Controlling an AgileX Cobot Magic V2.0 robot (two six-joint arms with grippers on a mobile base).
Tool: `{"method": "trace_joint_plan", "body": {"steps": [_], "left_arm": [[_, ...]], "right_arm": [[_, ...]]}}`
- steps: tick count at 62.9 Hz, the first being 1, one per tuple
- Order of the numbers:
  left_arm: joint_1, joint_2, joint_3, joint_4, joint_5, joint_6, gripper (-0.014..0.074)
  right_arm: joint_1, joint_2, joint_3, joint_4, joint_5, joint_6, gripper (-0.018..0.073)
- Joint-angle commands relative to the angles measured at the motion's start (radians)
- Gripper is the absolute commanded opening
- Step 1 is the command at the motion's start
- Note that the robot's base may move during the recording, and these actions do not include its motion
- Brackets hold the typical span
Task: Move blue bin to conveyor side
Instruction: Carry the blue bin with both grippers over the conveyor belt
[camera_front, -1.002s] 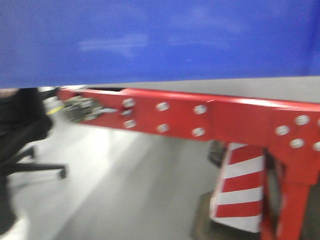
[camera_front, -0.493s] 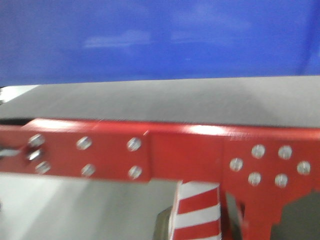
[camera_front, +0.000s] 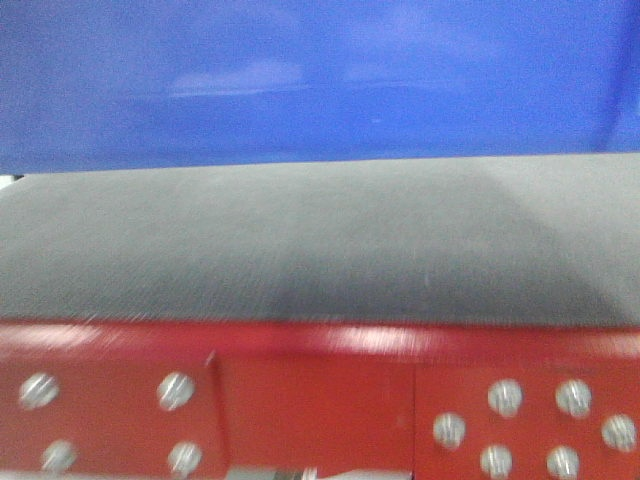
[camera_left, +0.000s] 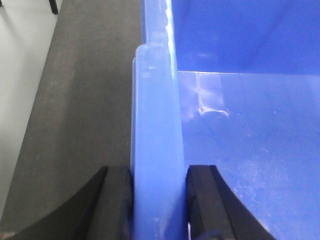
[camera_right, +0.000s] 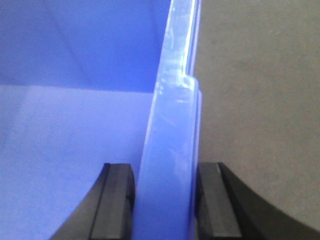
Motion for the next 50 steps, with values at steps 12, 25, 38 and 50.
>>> {"method": "trace_joint_plan", "body": {"steps": [12,25,38,50], "left_arm": [[-0.006,-0.017,-0.015,0.017,-0.094,0.001,-0.0018],[-0.006,-0.017,-0.015,0.017,-0.094,0.001,-0.0018],[-0.006,-0.017,-0.015,0.017,-0.094,0.001,-0.0018],[-0.006,-0.017,-0.015,0.017,-0.094,0.001,-0.0018]], "right_arm": [[0.000,-0.026,-0.017,-0.007,-0.098,-0.028,-0.0081],[0.000,-0.026,-0.017,-0.007,-0.098,-0.028,-0.0081],[0.000,-0.026,-0.017,-0.007,-0.098,-0.028,-0.0081],[0.000,-0.026,-0.017,-0.007,-0.098,-0.028,-0.0081]]}}
